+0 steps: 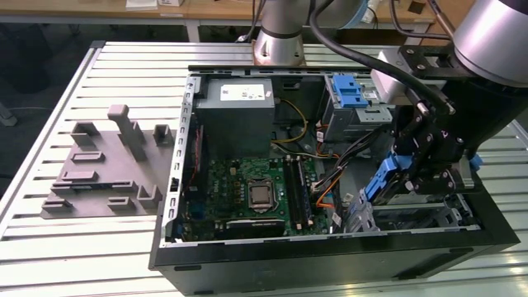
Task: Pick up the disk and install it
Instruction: 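Insert the disk into the insertion slot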
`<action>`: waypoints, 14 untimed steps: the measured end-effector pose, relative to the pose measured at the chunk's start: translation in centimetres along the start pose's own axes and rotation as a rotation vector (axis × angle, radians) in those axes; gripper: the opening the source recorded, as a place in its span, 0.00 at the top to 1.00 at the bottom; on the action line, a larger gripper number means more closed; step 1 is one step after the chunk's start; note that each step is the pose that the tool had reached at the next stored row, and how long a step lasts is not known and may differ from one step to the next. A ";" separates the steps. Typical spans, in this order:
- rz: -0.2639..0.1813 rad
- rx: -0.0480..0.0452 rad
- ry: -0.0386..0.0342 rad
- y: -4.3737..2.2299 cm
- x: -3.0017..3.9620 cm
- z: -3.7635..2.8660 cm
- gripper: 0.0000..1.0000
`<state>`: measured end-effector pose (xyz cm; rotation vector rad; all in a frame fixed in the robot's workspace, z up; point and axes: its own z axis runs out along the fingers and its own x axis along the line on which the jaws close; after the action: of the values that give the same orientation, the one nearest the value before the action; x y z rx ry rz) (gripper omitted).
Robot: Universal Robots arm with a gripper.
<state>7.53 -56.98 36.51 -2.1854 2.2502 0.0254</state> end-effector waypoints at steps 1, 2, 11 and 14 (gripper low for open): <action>0.000 0.0000 0.0000 0.00 0.00 0.05 0.64; 0.000 0.0000 0.0000 0.00 0.00 0.10 0.64; 0.000 0.0000 0.0000 0.00 0.01 0.54 0.64; 0.000 0.0000 0.0001 -0.01 0.01 0.69 0.64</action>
<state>7.53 -56.98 35.82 -2.1855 2.2502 0.0254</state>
